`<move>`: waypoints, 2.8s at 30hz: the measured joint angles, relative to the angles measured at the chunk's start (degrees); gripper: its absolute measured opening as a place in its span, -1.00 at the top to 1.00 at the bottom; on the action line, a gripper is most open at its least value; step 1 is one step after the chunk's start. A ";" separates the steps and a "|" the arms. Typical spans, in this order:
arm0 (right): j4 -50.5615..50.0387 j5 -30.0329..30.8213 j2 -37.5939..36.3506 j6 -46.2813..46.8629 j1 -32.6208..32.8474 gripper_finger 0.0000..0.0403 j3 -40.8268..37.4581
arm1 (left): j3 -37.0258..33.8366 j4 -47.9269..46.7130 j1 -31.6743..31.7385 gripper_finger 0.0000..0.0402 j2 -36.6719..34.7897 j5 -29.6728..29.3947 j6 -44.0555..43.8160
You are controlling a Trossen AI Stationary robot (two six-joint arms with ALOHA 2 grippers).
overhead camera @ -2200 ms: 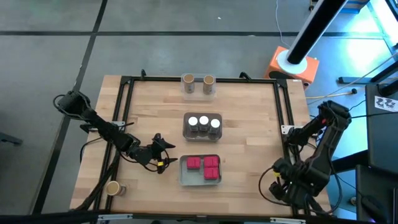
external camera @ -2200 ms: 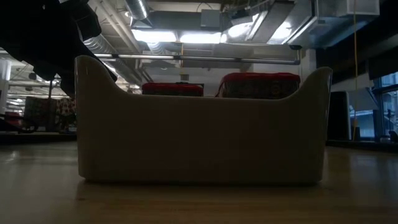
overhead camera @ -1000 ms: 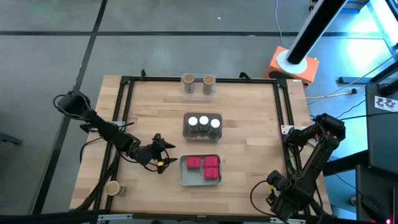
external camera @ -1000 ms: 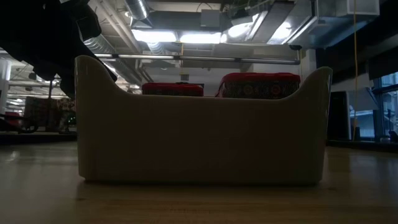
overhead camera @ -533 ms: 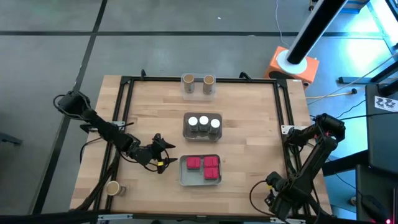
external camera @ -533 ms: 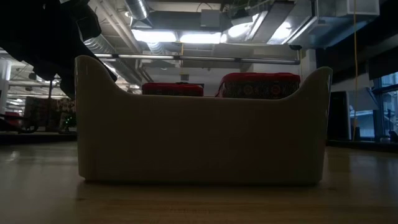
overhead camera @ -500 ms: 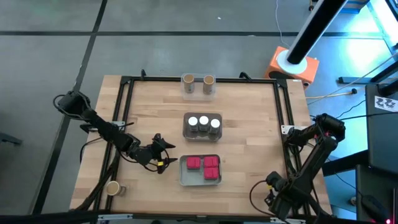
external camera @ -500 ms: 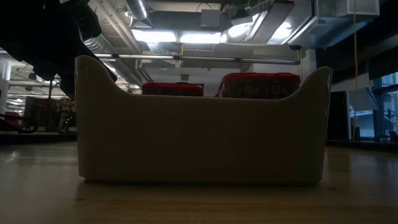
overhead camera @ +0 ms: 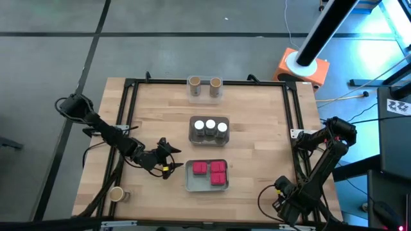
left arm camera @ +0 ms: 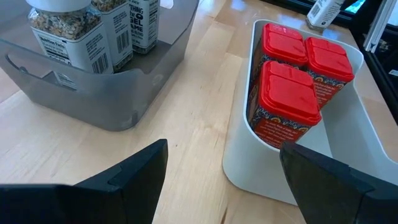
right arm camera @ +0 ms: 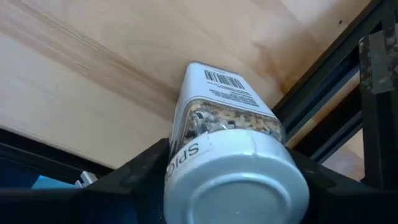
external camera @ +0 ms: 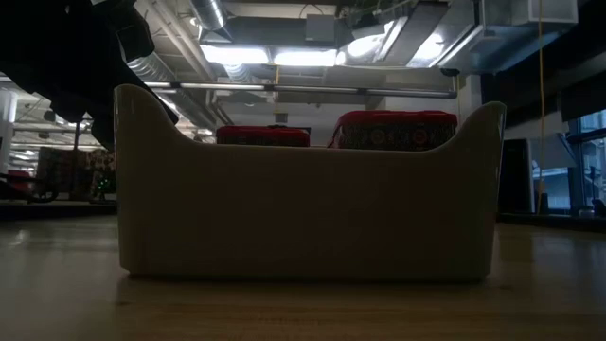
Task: Sort spices by type
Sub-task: Put the bottom white seasoning bottle into the black bin
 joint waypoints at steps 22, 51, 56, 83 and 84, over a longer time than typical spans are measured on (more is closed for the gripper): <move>-0.98 16.05 -1.09 -11.00 -5.45 -0.05 2.63 | 0.00 0.00 0.00 -0.46 -0.01 0.00 -0.02; 2.64 35.87 -1.20 -86.72 -37.40 -0.04 20.11 | 0.00 0.00 0.02 -0.46 -0.01 -1.29 4.54; 7.51 33.47 -0.65 -97.50 -42.56 -0.04 20.15 | 0.00 -0.02 1.08 -0.46 0.00 -1.29 4.60; 2.82 26.96 8.50 -114.07 -54.14 -0.04 20.61 | -0.02 -0.46 8.74 -0.46 -0.02 -1.31 12.05; 2.95 26.99 8.50 -114.07 -54.28 -0.04 20.61 | -0.02 -0.46 8.74 -0.46 -0.02 -1.31 12.10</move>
